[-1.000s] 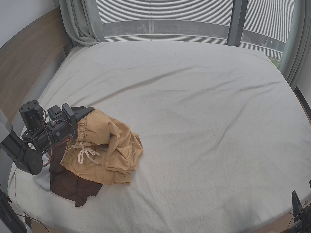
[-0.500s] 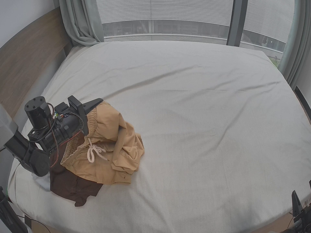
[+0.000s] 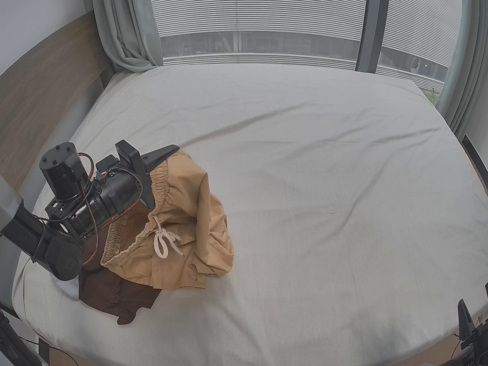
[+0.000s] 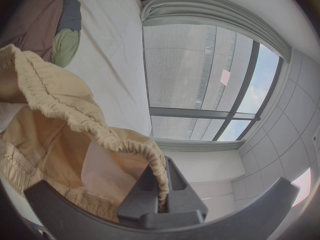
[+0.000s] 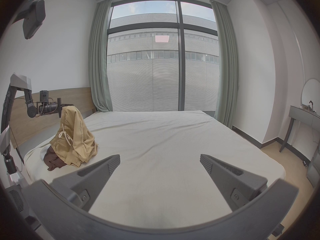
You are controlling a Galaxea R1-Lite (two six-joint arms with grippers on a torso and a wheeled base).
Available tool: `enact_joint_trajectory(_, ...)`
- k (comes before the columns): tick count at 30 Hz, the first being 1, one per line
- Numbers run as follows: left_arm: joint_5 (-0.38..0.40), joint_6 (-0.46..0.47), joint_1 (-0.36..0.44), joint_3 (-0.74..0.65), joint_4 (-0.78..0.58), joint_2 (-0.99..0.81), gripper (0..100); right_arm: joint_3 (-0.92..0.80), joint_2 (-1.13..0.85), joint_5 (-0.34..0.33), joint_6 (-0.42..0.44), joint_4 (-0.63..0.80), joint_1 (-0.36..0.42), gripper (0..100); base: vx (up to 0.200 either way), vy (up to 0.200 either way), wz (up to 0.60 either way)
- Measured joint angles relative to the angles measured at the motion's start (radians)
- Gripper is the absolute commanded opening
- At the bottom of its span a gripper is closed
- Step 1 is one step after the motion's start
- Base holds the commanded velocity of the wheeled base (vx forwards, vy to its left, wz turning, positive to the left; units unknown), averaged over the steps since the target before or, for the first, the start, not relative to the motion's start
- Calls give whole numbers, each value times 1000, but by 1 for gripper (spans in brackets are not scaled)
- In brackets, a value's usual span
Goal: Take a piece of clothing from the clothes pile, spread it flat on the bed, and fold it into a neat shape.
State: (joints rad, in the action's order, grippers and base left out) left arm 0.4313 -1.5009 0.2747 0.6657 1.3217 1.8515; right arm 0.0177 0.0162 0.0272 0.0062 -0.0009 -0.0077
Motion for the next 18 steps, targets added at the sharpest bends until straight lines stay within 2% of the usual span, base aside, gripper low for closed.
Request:
enact_joint_trajectory(10, -2, -139, 51, 63, -70, -74, 0, 0, 0, 0, 0, 0, 0, 100, 0, 0, 0)
enact_joint_trajectory(18, -28, -150, 131, 100, -91, -86, 0, 0, 0, 0, 0, 0, 0, 100, 0, 0, 0)
